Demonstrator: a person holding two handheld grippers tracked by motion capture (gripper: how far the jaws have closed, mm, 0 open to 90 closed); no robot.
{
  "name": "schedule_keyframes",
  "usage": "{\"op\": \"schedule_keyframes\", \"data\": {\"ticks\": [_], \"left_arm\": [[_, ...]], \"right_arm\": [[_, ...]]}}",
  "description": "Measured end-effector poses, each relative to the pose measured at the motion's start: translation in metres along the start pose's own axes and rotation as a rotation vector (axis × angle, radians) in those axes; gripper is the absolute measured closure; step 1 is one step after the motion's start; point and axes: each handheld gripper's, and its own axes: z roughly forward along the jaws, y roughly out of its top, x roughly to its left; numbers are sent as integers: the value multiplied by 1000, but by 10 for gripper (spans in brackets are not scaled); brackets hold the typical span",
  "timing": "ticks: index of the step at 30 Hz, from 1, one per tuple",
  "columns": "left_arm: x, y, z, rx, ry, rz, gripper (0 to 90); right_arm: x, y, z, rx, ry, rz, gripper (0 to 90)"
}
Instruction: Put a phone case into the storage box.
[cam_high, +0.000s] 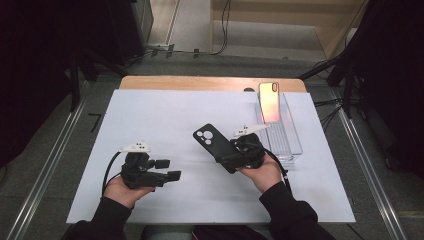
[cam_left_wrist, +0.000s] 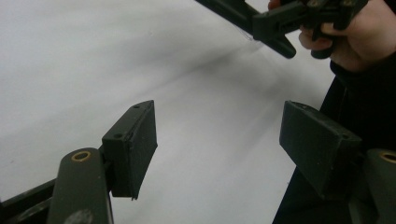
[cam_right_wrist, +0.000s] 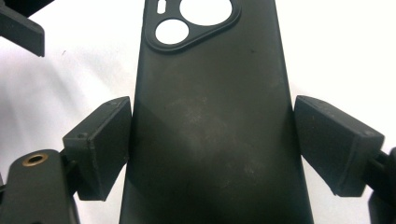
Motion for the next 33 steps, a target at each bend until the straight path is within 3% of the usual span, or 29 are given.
{"op": "schedule_keyframes", "data": {"ticks": [6,9,14,28,33], "left_arm": [[0,12,2,-20,5,-78,292],[1,16,6,-12,19,-79,292],[4,22,9,-21,68,-56,289],[9,50,17,-27,51,-120,266],[12,62,19,-21,76,-137,266]], "right_arm": [[5,-10,3,-19,-11,49,133],[6,-14,4,-34,-9,92,133],[13,-15,5,-64,-18,116,132],[21,-14,21,-96,-11,203,131],[22,-12,26,-115,-10,235,131]]}}
